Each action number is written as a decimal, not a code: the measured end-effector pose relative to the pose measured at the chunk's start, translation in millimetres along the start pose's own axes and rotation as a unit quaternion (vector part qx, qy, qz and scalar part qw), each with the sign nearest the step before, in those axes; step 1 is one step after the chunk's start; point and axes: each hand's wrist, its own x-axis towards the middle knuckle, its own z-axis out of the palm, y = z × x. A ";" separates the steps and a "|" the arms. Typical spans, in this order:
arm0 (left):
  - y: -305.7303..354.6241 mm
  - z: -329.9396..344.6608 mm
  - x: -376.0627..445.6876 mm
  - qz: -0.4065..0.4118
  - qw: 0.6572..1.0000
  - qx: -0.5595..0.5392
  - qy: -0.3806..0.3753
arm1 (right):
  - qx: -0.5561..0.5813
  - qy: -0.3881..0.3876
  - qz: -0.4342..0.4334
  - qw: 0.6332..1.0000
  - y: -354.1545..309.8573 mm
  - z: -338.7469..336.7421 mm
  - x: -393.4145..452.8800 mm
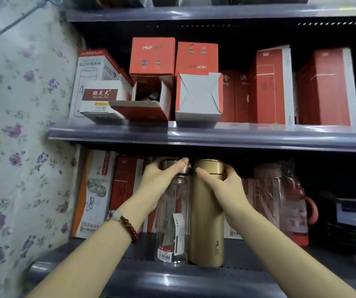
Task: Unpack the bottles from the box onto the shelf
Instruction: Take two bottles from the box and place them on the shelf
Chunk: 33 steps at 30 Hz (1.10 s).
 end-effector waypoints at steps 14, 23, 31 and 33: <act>-9.3 5.8 9.3 0.017 0.996 0.016 0.083 | 0.004 0.053 -0.024 0.998 14.9 22.3 9.0; 4.0 11.3 -1.4 0.000 0.991 0.077 0.108 | -0.069 0.048 -0.024 0.996 5.1 17.2 5.8; 12.2 28.5 -11.6 -0.026 0.979 0.095 0.177 | -0.156 0.182 -0.007 0.971 1.9 47.7 -0.1; 12.3 30.1 -10.7 -0.043 0.979 0.083 0.181 | -0.153 0.177 -0.012 0.972 2.4 50.5 -0.9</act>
